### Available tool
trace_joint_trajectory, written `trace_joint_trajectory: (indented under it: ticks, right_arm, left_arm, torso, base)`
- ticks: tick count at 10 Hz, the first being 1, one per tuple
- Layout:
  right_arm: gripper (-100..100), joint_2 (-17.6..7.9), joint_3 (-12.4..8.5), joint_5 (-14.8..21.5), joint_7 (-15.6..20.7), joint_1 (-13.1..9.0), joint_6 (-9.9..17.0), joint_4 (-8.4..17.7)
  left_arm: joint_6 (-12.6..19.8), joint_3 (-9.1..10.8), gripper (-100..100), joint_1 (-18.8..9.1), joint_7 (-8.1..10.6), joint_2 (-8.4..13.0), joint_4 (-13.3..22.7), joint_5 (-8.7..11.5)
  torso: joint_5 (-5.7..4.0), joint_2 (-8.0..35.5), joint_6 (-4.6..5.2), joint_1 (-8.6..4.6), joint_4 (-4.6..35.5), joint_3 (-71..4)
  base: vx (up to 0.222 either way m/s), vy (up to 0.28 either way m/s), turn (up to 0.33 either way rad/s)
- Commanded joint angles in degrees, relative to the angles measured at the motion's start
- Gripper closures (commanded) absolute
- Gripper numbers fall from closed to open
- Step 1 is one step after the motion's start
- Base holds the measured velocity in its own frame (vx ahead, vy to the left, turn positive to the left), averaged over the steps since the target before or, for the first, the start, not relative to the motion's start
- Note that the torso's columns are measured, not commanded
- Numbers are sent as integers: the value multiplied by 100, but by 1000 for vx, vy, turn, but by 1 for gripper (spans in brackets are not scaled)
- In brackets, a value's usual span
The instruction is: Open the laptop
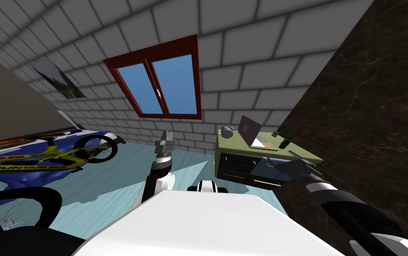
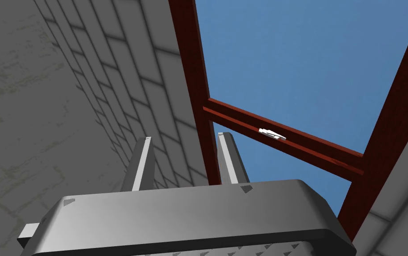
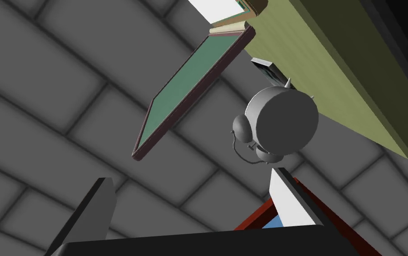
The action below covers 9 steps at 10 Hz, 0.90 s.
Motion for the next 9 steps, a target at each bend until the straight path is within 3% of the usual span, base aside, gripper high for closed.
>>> trace_joint_trajectory:
  ticks: [1, 2, 3, 4, 9]
  right_arm:
    - [-100, -281, -215, 262, 411, 197, 322, 26]
    - [-100, -281, -215, 262, 454, 197, 322, 26]
    - [-100, -444, -361, 439, 686, 315, 483, 87]
    - [-100, -444, -361, 439, 717, 315, 483, 87]
    - [-100, -921, -779, 944, 1453, 652, 943, 264]
  left_arm:
    - [0, 0, 0, 0, 0, 0, 0, 0]
    - [0, 0, 0, 0, 0, 0, 0, 0]
    - [0, 0, 0, 1, 0, 0, 0, 0]
    - [0, 0, 0, 0, 0, 0, 0, 0]
    - [0, 0, 0, 1, 0, 0, 0, 0]
  torso:
    - [1, 2, 3, 1, 0, 1]
    - [1, 0, 0, 2, 0, 0]
    - [0, 2, 4, 1, 1, 1]
    - [1, 2, 0, 1, 1, 1]
    - [0, 1, 3, 1, 0, 1]
  base:
    - [29, -1, 169]
    - [25, -3, 79]
    - [26, -3, 163]
    - [22, -9, 78]
    - [24, -6, 132]
